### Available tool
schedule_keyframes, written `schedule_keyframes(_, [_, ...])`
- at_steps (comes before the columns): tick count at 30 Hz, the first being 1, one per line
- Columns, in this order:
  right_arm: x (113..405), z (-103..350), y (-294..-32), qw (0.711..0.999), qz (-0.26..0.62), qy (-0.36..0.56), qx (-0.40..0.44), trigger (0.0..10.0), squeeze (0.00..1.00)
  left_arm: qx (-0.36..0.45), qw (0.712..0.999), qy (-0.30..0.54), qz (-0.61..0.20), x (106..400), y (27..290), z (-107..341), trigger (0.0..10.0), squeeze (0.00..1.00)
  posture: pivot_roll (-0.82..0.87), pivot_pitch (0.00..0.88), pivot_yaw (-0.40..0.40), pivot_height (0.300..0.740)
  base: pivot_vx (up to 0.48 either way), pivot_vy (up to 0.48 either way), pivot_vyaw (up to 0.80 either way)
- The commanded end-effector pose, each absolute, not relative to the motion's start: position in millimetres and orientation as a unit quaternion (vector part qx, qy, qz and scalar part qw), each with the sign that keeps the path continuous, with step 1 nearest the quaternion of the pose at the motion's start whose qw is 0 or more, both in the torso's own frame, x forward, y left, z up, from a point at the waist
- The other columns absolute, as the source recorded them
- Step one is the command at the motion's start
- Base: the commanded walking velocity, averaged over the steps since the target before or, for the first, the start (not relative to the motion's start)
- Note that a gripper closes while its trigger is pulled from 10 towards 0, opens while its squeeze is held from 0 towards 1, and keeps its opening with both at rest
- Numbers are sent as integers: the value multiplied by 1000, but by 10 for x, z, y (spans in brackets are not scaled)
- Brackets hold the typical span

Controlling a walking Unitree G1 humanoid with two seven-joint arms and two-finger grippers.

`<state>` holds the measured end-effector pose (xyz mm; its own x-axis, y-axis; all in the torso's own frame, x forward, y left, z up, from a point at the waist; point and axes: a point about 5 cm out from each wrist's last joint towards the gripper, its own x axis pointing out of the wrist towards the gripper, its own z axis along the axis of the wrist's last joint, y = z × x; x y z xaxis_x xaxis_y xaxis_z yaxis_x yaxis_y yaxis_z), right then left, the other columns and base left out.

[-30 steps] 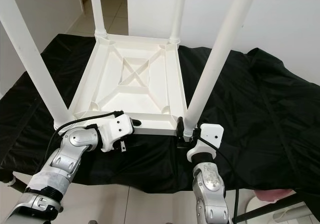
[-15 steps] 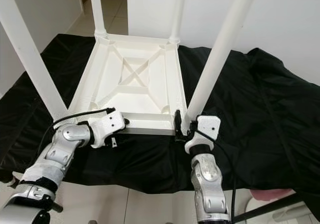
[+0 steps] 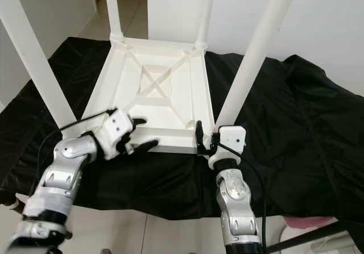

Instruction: Building children table

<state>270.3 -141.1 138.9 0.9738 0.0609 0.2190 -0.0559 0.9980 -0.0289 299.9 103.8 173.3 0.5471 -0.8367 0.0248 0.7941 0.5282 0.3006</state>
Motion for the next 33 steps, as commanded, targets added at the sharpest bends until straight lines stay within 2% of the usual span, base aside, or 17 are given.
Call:
schedule_keyframes(1, [2726, 1418, -1407, 993, 24, -115, -25, 10000, 0, 91, 887, -94, -444, 2978, 1066, 1804, 10000, 0, 8, 0, -65, 740, 0, 0, 0])
schedule_keyframes(10, [2767, 1571, -1389, 990, 12, -140, -23, 10000, 0, 86, 866, -117, -479, 2811, 862, 1954, 10000, 0, 16, 0, -68, 740, 0, 0, 0])
schedule_keyframes(11, [2785, 1652, -1375, 988, 7, -151, -23, 10000, 0, 62, 860, -122, -491, 2716, 774, 2019, 10000, 0, 17, 0, -67, 740, 0, 0, 0])
schedule_keyframes(22, [2801, 1714, -1379, 987, 3, -160, -21, 10000, 0, 58, 859, -112, -497, 2655, 727, 2003, 10000, 0, 19, 0, -67, 740, 0, 0, 0])
schedule_keyframes(23, [2794, 1760, -1374, 985, 4, -169, -20, 3373, 0, 57, 860, -105, -497, 2647, 726, 1978, 10000, 0, 14, 0, -65, 740, 0, 0, 0])
schedule_keyframes(25, [2792, 1775, -1373, 985, 4, -171, -20, 3373, 0, 57, 860, -100, -497, 2636, 723, 1969, 10000, 0, 14, 0, -65, 740, 0, 0, 0])
schedule_keyframes(26, [2791, 1784, -1372, 985, 4, -172, -21, 3882, 0, 57, 861, -96, -497, 2628, 721, 1964, 10000, 0, 14, 0, -65, 740, 0, 0, 0])
schedule_keyframes(27, [2791, 1786, -1373, 985, 3, -172, -21, 10000, 0, 58, 862, -90, -496, 2621, 719, 1934, 10000, 0, 13, 0, -65, 740, 0, 0, 0])
schedule_keyframes(33, [2782, 1802, -1364, 985, -1, -170, -18, 10000, 0, 60, 864, -63, -496, 2568, 708, 1806, 10000, 0, 13, 0, -66, 740, 0, 0, 0])
